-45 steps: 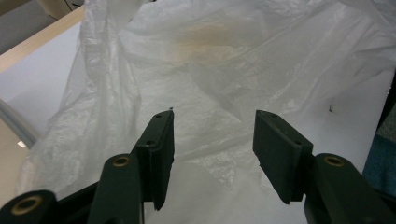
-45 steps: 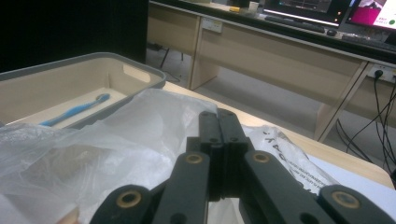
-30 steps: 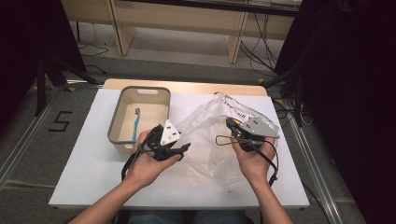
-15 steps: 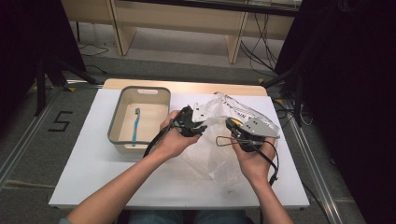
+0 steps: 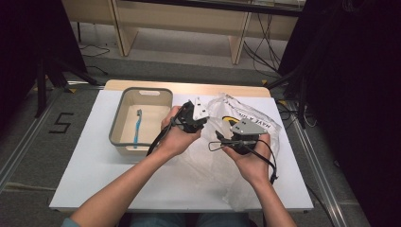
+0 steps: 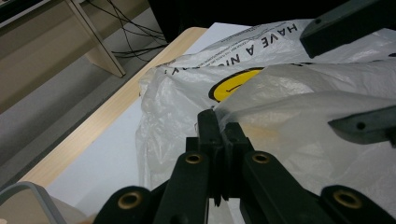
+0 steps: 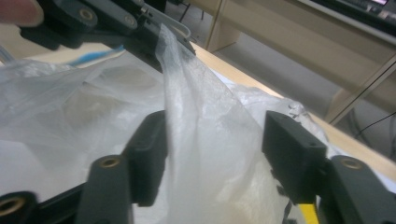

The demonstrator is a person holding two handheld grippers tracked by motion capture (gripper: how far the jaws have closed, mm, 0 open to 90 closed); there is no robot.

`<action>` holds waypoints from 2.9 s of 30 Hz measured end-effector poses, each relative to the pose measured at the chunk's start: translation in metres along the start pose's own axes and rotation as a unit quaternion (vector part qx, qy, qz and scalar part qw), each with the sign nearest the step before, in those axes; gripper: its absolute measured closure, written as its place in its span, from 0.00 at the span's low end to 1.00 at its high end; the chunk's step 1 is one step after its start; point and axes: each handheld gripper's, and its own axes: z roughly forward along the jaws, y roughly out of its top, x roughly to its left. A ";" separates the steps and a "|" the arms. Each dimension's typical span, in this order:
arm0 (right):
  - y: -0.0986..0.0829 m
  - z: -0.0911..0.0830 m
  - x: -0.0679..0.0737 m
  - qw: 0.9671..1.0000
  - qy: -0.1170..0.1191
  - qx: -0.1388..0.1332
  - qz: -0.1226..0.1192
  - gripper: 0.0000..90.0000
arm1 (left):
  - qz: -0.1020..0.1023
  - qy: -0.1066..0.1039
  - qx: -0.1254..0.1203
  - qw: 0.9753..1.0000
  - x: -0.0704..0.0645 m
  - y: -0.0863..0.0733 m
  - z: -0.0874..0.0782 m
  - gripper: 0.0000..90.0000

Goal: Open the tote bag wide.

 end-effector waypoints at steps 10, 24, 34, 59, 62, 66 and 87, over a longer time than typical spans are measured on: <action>0.002 0.001 0.003 1.000 -0.015 -0.008 -0.007 0.99 | 0.001 -0.010 0.005 1.000 -0.001 -0.001 -0.004 0.91; 0.004 -0.002 -0.001 0.999 -0.029 -0.029 0.026 1.00 | -0.044 -0.031 0.019 0.998 0.003 -0.024 -0.039 0.36; 0.001 -0.001 -0.001 0.999 -0.029 -0.024 0.029 1.00 | -0.070 -0.028 0.033 0.997 0.014 -0.058 -0.064 0.30; -0.003 -0.003 -0.004 0.998 -0.033 -0.023 0.038 1.00 | -0.133 -0.003 0.038 0.990 0.047 -0.095 -0.098 0.25; -0.002 -0.003 -0.003 0.998 -0.032 -0.022 0.042 1.00 | -0.137 -0.002 0.039 0.990 0.051 -0.096 -0.099 0.25; -0.002 -0.002 -0.003 0.998 -0.031 -0.021 0.042 1.00 | -0.145 0.006 0.041 0.989 0.055 -0.098 -0.100 0.25; -0.004 -0.005 -0.003 0.998 -0.032 -0.023 0.044 1.00 | -0.180 0.045 0.065 0.980 0.080 -0.118 -0.100 0.27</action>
